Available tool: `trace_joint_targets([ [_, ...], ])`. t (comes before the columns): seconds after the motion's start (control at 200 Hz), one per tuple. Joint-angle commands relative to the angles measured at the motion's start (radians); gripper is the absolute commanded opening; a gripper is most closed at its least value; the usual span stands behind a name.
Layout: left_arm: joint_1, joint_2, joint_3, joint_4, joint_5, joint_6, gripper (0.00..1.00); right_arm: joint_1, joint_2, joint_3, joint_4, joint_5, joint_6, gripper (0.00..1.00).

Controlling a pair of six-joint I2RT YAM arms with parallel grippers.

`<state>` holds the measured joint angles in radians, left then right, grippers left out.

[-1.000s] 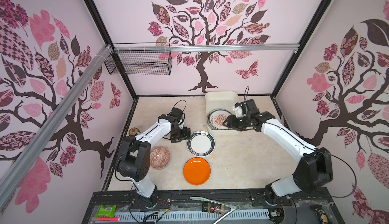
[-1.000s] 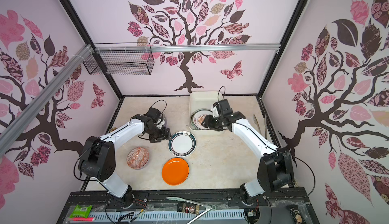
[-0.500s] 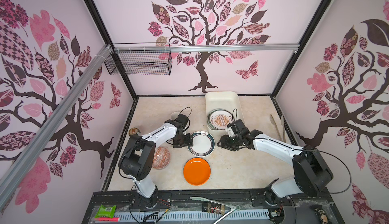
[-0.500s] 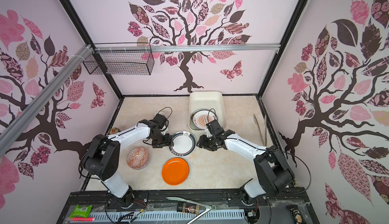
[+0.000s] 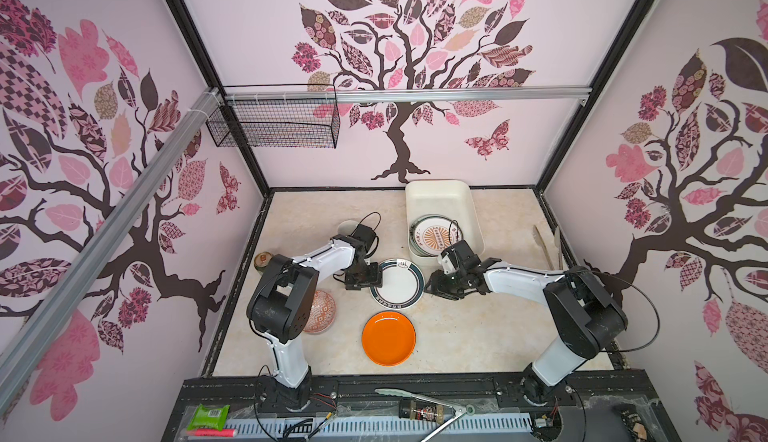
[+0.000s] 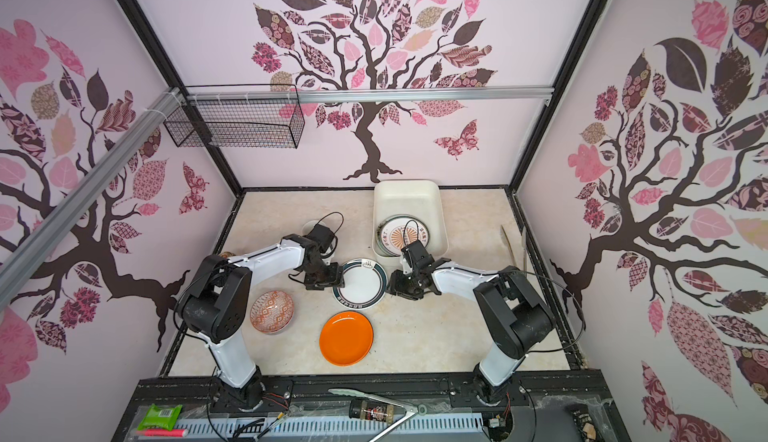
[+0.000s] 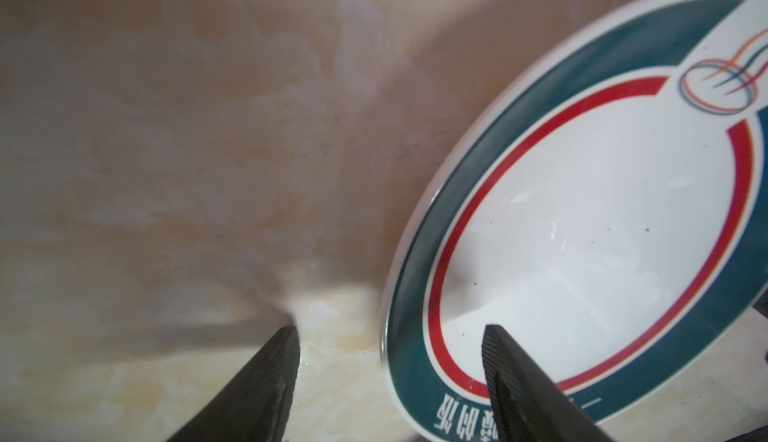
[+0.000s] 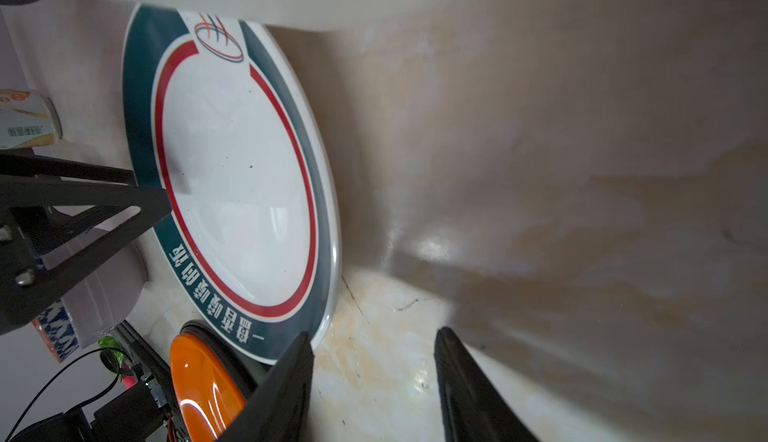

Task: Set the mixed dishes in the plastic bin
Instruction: 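Bring both grippers to the rim of the green-rimmed white plate, then pinch the green-rimmed plate rim with both grippers and tilt it upward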

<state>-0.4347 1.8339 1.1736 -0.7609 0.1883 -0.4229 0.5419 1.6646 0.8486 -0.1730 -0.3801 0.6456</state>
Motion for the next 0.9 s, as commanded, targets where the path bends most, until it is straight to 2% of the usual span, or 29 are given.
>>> trace_joint_targets([
  [0.0, 0.000, 0.024, 0.052, 0.006, 0.008, -0.006, 0.72, 0.004, 0.048, 0.042, 0.031, -0.011, -0.017, 0.51],
  [0.1, -0.002, 0.042, 0.070, 0.002, 0.014, -0.007, 0.67, 0.004, 0.081, 0.064, 0.041, -0.021, -0.018, 0.50],
  [0.21, -0.003, 0.057, 0.090, -0.004, 0.020, -0.002, 0.57, 0.005, 0.107, 0.088, 0.041, -0.022, -0.024, 0.49],
  [0.35, -0.005, 0.071, 0.107, -0.015, 0.029, 0.005, 0.39, 0.004, 0.138, 0.118, 0.029, -0.022, -0.035, 0.47],
  [0.405, -0.005, 0.073, 0.108, -0.018, 0.031, 0.007, 0.37, 0.004, 0.148, 0.124, 0.029, -0.023, -0.037, 0.43],
  [0.475, -0.005, 0.074, 0.109, -0.021, 0.035, 0.009, 0.27, 0.005, 0.158, 0.131, 0.027, -0.030, -0.033, 0.36],
  [0.665, -0.015, 0.073, 0.103, -0.027, 0.058, 0.016, 0.22, 0.004, 0.160, 0.123, 0.038, -0.051, -0.013, 0.21],
  [0.74, -0.024, 0.069, 0.099, -0.029, 0.065, 0.019, 0.22, 0.005, 0.151, 0.115, 0.034, -0.054, -0.007, 0.10],
  [0.895, -0.030, 0.037, 0.082, -0.032, 0.065, 0.023, 0.25, 0.005, 0.090, 0.088, 0.012, -0.042, 0.003, 0.00],
])
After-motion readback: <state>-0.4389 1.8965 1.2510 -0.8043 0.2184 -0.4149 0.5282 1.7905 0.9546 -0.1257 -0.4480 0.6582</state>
